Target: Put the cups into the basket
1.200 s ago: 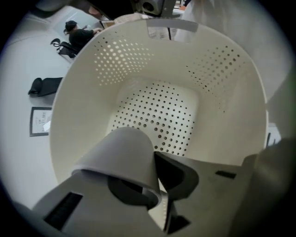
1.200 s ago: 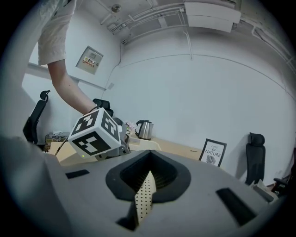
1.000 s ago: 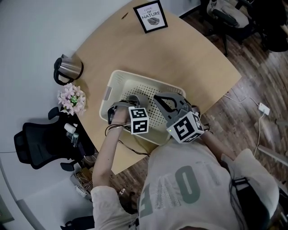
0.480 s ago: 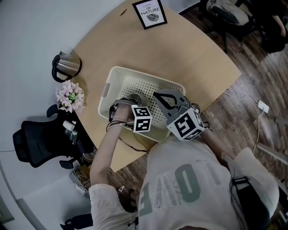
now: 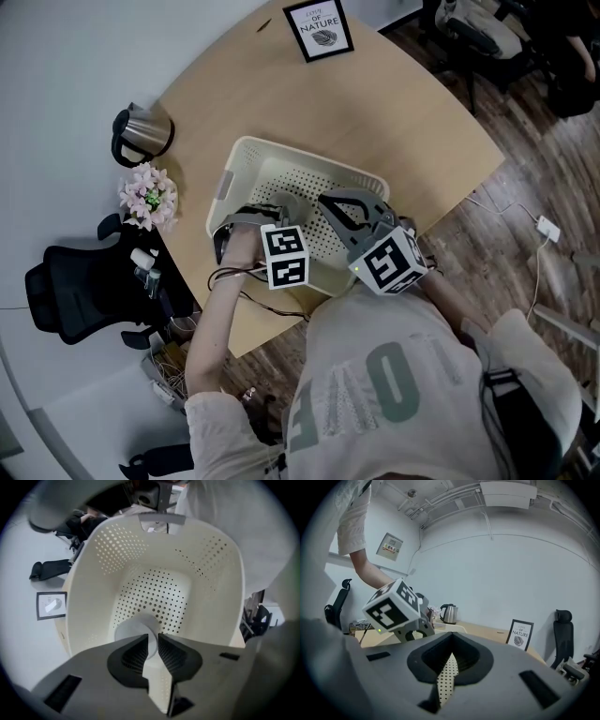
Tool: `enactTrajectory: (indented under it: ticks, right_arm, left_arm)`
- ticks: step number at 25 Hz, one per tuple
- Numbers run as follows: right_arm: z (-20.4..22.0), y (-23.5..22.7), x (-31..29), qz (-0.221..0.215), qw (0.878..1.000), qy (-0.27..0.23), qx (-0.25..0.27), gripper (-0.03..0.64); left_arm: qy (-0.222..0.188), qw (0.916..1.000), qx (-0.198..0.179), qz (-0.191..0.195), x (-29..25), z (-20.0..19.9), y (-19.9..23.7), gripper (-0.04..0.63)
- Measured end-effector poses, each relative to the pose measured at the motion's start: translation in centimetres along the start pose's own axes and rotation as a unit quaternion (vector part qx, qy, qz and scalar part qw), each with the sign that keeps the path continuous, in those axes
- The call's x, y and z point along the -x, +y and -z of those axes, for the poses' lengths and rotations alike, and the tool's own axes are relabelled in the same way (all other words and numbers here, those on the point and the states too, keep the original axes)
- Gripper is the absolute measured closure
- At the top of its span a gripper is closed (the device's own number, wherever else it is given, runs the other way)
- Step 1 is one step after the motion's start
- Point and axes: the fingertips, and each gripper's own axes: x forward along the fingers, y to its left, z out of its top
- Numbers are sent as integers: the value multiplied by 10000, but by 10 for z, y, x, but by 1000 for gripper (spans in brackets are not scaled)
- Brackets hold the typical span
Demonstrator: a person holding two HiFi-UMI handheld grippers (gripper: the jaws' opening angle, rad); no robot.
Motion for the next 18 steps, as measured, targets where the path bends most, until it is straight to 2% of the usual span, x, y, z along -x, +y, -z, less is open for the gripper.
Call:
enactTrajectory:
  ticks: [3,4,5,6,7,8,9,10,11,13,14,15,16,17,18]
  right_arm:
    - [-3,3,0,-39,10000,-10,56,618]
    - [-4,3,-1,-45,9999,-19,88,618]
    - [-6,3,-2,-48,9999,-31,131,618]
    - [-8,3,-3,-51,9998,-44,181,618]
    - [-10,3,-4,-57,9997,-61,236,618]
    - [-13,3,-5,-70,9995,-86,292,618]
    - [-15,4,-6,-93,9993,-121,345,618]
    - [-18,5,-6,-127,9990,-170,392,618]
    - [-22,5,-5,-166,9987,-222,433,618]
    - [-32,6,-3,-246,9981,-267,489,618]
    - [-37,5,-2,-264,9980,-278,504,618]
    - [-41,4,-2,-261,9978,-304,520,618]
    - [-44,3,-2,-250,9976,-345,544,618]
    - [-47,2,-2,-241,9973,-389,575,618]
    - [-49,2,-3,-239,9970,-422,610,618]
  left_arm:
    - [-308,9973,433,-507,37,4,13,523]
    - [-456,9935,747,-724,52,8,21,523]
    - [-651,9861,1173,-980,67,14,30,523]
    - [-904,9731,1676,-1294,83,20,39,523]
    - [-1210,9526,2213,-1700,100,26,49,525]
    - [-1557,9225,2748,-2221,119,34,59,526]
    - [-1929,8811,3269,-2822,140,41,68,549]
    - [-2317,8284,3785,-3418,162,49,73,588]
    - [-2709,7669,4300,-3919,183,58,75,588]
    - [-3488,6357,5223,-4488,213,71,70,588]
    - [-3858,5744,5560,-4606,219,74,65,588]
    - [-4173,5204,5791,-4688,222,76,58,588]
    - [-4381,4779,5931,-4774,222,76,52,588]
    - [-4448,4516,6000,-4881,219,75,47,588]
    - [-4396,4421,6006,-5006,215,72,43,588]
